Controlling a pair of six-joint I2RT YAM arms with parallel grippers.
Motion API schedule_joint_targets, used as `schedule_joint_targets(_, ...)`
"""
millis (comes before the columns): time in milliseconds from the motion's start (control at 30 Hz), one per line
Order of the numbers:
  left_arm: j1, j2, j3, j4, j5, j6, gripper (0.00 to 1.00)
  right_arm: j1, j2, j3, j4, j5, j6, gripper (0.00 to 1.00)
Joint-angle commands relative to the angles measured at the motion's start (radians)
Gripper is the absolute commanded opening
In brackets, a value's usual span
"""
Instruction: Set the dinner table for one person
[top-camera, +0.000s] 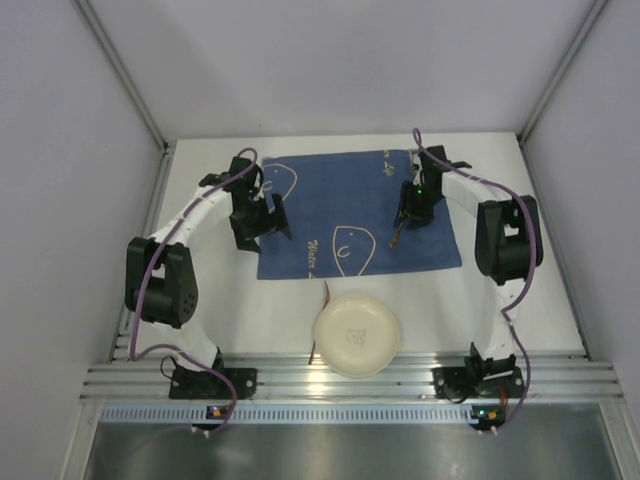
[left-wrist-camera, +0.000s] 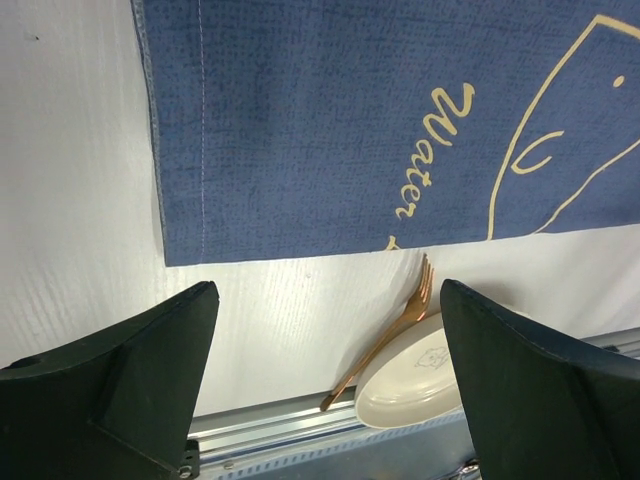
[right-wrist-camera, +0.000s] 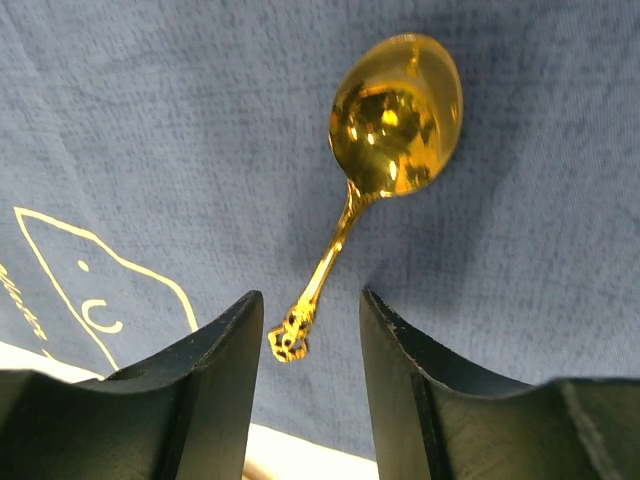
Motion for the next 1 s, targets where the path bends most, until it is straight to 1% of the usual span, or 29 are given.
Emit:
schedule_joint_targets(0, -0.036, -0.029, 0.028, -0.025, -0.032, 0.076, 0.97, -0.006, -0.094, 0.005, -0.009, 0.024, 0.002, 0.44)
schedule_joint_targets(67, -0.069, -0.023, 0.019, -0.036, -0.017, 0.133, 0.97, -0.005, -0.127, 0.003, -0.018, 0.028, -0.001, 0.43)
schedule_joint_targets(100, -0.111, -0.023, 0.003, -0.039, -0.014, 0.15, 0.96, -0.005, -0.137, 0.0, -0.023, 0.028, -0.003, 0.44)
schedule_joint_targets(167, -0.162, -0.031, -0.017, -0.041, -0.012, 0.188, 0.96, -0.003, -0.161, -0.005, -0.026, 0.028, -0.006, 0.44)
schedule_joint_targets(200, -0.203, -0.031, -0.038, -0.039, -0.01, 0.192, 0.96, -0.005, -0.166, -0.009, -0.026, 0.028, -0.004, 0.44)
schedule_joint_targets(267, -0.227, -0.045, -0.087, -0.024, 0.006, 0.177, 0.96, -0.003, -0.16, -0.008, -0.026, 0.033, -0.006, 0.45)
schedule_joint_targets(400, -0.23, -0.069, -0.132, 0.019, 0.019, 0.127, 0.95, 0.002, -0.102, 0.055, -0.049, 0.076, -0.01, 0.43)
schedule_joint_targets(433, -0.23, -0.074, -0.129, 0.018, 0.014, 0.12, 0.95, 0.002, -0.088, 0.075, -0.062, 0.129, -0.01, 0.43)
schedule_joint_targets(533, -0.231, -0.086, -0.117, 0.01, 0.002, 0.112, 0.94, 0.005, -0.022, 0.152, -0.127, 0.223, -0.006, 0.41)
schedule_joint_targets(733, -0.231, -0.129, -0.147, 0.019, -0.007, 0.077, 0.94, 0.011, 0.078, 0.262, -0.171, 0.31, -0.004, 0.41)
schedule_joint_targets(867, -0.231, -0.155, -0.178, 0.024, -0.012, 0.061, 0.93, 0.015, 0.147, 0.343, -0.191, 0.317, -0.004, 0.41)
schedule_joint_targets(967, -0.231, -0.169, -0.172, 0.006, -0.033, 0.061, 0.93, 0.02, 0.187, 0.406, -0.205, 0.3, 0.0, 0.41)
